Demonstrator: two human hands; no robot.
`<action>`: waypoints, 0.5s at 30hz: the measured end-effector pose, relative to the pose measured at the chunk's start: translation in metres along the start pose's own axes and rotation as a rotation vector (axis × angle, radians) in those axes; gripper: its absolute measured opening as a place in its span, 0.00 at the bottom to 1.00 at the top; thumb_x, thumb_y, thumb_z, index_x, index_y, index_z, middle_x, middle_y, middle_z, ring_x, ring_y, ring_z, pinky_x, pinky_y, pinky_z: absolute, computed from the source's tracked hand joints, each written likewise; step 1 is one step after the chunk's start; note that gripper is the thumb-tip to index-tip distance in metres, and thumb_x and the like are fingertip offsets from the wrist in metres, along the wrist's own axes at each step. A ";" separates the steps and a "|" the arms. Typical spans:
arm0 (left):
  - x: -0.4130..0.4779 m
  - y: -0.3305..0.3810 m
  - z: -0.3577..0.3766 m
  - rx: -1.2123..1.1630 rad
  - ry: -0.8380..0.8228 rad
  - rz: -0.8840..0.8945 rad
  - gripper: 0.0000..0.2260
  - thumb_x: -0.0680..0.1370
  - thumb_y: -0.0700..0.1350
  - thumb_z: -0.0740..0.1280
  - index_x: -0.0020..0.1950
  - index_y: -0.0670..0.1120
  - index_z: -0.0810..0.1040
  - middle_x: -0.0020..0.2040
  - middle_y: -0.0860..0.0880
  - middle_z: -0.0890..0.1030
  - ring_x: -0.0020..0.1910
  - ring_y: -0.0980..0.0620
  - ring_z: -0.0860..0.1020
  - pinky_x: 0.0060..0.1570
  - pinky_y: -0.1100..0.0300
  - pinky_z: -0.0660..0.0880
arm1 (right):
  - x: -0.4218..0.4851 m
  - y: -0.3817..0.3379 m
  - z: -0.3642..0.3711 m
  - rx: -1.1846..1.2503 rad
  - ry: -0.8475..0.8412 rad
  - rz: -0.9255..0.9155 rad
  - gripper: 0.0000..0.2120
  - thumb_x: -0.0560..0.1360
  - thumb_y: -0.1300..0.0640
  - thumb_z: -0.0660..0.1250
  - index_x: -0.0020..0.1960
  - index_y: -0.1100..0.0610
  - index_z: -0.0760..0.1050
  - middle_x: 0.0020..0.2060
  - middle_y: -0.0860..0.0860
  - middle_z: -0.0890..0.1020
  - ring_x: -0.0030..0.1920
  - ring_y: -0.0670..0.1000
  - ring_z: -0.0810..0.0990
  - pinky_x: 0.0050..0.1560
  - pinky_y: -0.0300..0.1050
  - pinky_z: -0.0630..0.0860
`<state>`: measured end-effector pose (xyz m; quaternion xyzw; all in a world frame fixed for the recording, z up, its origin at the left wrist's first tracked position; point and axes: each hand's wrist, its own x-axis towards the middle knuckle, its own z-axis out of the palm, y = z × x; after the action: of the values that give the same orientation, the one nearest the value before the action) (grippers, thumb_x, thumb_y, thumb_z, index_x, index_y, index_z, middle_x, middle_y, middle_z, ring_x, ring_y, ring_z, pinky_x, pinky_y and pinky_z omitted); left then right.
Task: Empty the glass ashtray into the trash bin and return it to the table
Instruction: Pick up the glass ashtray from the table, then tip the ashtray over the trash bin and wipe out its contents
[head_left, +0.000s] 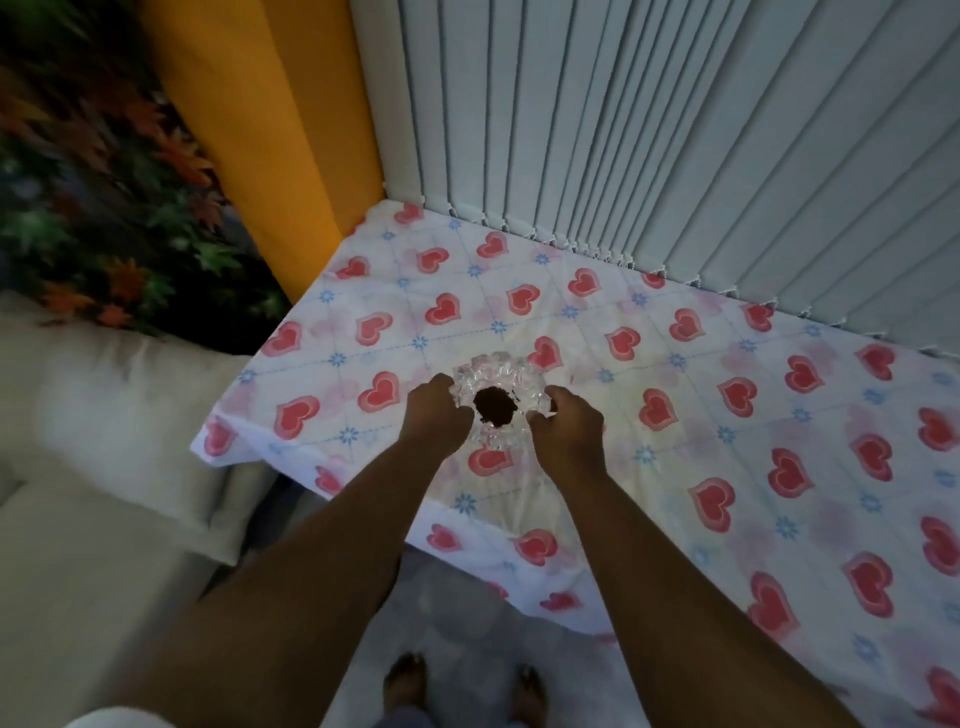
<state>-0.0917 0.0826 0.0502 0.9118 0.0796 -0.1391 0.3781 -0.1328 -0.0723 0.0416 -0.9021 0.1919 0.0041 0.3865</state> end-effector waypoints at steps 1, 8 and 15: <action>-0.011 -0.011 -0.010 -0.011 0.016 -0.028 0.20 0.74 0.38 0.67 0.66 0.38 0.72 0.60 0.39 0.80 0.57 0.40 0.79 0.51 0.57 0.75 | -0.009 -0.005 0.009 0.000 -0.020 -0.023 0.22 0.75 0.56 0.69 0.67 0.61 0.73 0.60 0.60 0.81 0.60 0.60 0.80 0.62 0.53 0.77; -0.076 -0.110 -0.052 -0.001 0.151 -0.255 0.16 0.75 0.41 0.65 0.62 0.39 0.74 0.57 0.40 0.80 0.56 0.40 0.78 0.49 0.58 0.71 | -0.073 -0.028 0.088 -0.021 -0.251 -0.208 0.22 0.74 0.57 0.70 0.67 0.60 0.73 0.60 0.60 0.81 0.60 0.60 0.80 0.61 0.56 0.78; -0.128 -0.204 -0.059 -0.045 0.277 -0.391 0.17 0.76 0.43 0.66 0.65 0.45 0.74 0.64 0.44 0.79 0.62 0.40 0.77 0.59 0.54 0.72 | -0.124 -0.036 0.162 -0.100 -0.488 -0.326 0.20 0.73 0.60 0.68 0.64 0.61 0.75 0.54 0.62 0.82 0.55 0.62 0.81 0.56 0.50 0.75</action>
<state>-0.2529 0.2626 -0.0055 0.8808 0.3087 -0.0816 0.3496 -0.2123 0.1058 -0.0276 -0.9114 -0.0546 0.1683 0.3716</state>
